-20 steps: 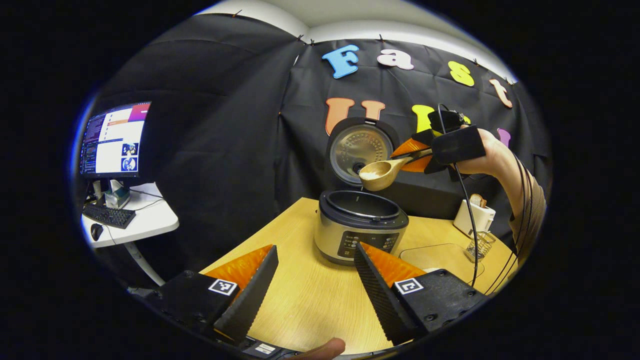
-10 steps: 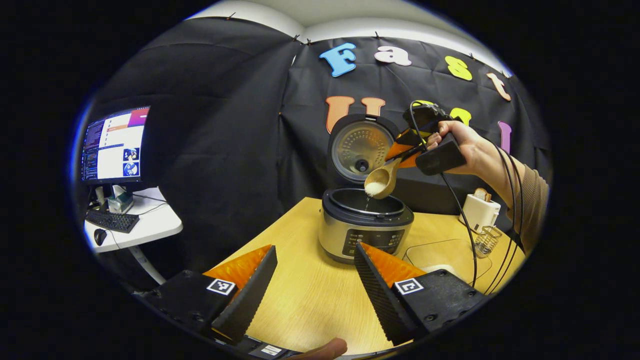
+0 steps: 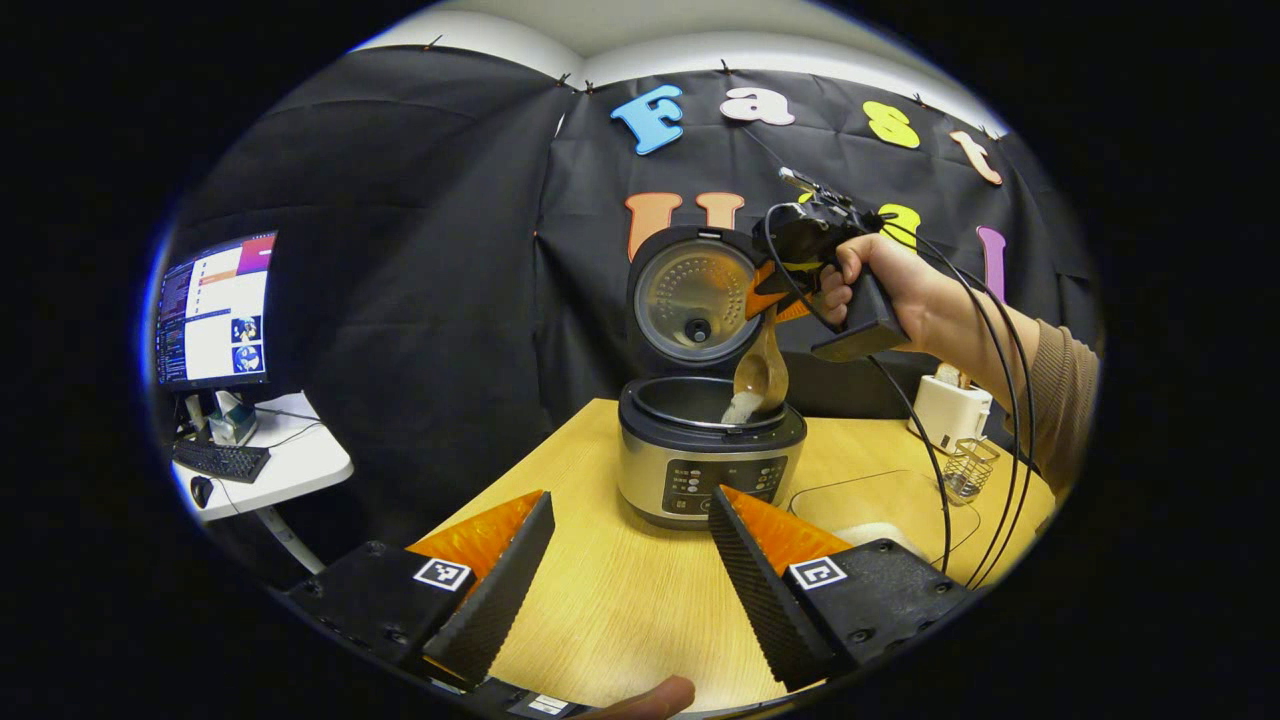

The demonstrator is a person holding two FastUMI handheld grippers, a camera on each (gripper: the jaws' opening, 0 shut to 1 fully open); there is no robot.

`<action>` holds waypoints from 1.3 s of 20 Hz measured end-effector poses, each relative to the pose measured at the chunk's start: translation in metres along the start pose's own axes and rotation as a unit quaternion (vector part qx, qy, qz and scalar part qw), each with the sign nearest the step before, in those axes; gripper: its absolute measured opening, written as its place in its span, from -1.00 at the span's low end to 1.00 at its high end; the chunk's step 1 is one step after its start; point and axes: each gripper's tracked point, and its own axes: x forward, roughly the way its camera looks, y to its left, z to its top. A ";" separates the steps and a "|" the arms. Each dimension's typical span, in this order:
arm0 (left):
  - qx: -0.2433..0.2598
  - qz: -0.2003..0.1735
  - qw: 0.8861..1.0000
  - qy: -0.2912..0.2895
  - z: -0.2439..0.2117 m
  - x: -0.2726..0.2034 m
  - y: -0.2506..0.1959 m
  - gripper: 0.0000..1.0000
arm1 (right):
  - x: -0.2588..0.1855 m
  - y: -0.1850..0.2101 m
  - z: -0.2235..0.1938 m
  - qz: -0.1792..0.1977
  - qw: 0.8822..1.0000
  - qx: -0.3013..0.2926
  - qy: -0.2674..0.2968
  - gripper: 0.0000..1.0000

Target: Close the left gripper, press the button to open the rice cooker; take a wooden spoon from the chopstick holder with the right hand, scoop a spoonful of rice and pour it into the rice cooker, then put the wooden spoon back into the chopstick holder.

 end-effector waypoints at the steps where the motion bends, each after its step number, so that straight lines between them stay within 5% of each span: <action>1: 0.003 -0.001 1.000 -0.001 0.000 0.000 -0.002 0.99 | -0.001 0.003 0.000 -0.003 1.000 -0.028 -0.010 -0.70; 6: -0.004 0.005 1.000 0.002 -0.001 0.001 -0.003 0.98 | -0.009 0.017 -0.003 -0.033 0.988 -0.145 -0.051 -0.70; 10: 0.005 0.003 1.000 0.004 -0.001 -0.001 -0.008 0.98 | -0.023 0.023 0.003 -0.062 0.966 -0.227 -0.103 -0.70; 18: -0.016 0.007 1.000 -0.024 0.020 -0.013 -0.022 0.97 | -0.081 0.024 -0.001 -0.052 0.949 -0.275 -0.148 -0.70; 26: -0.009 -0.011 0.998 -0.062 0.046 -0.047 -0.059 0.97 | -0.195 -0.037 -0.036 -0.005 0.970 -0.182 -0.163 -0.70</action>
